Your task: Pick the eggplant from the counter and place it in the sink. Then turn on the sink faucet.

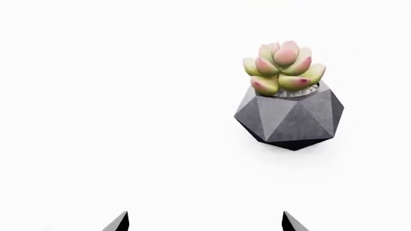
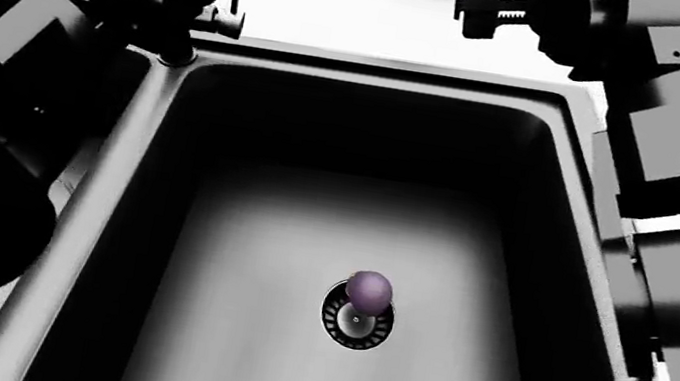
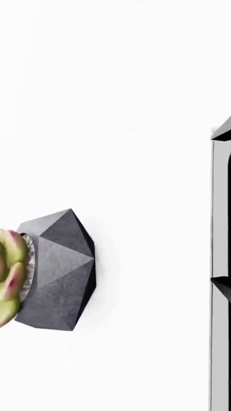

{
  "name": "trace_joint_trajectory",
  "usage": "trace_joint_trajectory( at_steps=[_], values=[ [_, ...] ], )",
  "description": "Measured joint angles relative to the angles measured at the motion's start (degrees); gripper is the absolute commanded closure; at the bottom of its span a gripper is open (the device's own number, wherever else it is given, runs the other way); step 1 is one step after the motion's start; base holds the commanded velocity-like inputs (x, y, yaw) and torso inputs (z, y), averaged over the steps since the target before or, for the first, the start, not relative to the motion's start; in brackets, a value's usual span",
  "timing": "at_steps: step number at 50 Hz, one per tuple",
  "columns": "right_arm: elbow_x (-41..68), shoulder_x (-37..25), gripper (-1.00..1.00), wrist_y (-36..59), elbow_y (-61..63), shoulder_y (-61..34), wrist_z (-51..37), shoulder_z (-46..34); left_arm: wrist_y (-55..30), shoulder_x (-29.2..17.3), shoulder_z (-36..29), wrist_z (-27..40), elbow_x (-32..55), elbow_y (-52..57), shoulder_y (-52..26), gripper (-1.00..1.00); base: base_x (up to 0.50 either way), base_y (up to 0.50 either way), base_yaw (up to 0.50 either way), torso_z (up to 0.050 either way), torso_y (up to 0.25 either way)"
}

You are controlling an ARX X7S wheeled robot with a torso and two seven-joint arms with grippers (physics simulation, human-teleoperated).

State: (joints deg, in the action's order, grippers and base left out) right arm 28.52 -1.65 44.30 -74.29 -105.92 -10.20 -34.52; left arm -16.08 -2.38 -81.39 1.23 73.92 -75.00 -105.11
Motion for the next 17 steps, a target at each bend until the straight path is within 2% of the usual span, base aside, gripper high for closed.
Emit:
trace_joint_trajectory(
  at_steps=[8, 17],
  values=[
    [2.44, -1.91, -1.0, 1.31, 5.22, 0.61, -1.92, 0.35, -1.59, -1.23, 4.65, 0.64, -2.45, 1.59, -1.72, -1.0, 0.0, 0.0, 0.0, 0.0, 0.0],
    [8.41, -7.7, -1.0, 9.67, 25.83, 5.12, -7.84, 3.76, -6.62, -9.5, 8.24, 9.11, -1.15, 18.57, -2.0, -1.0, 0.0, 0.0, 0.0, 0.0, 0.0]
  ],
)
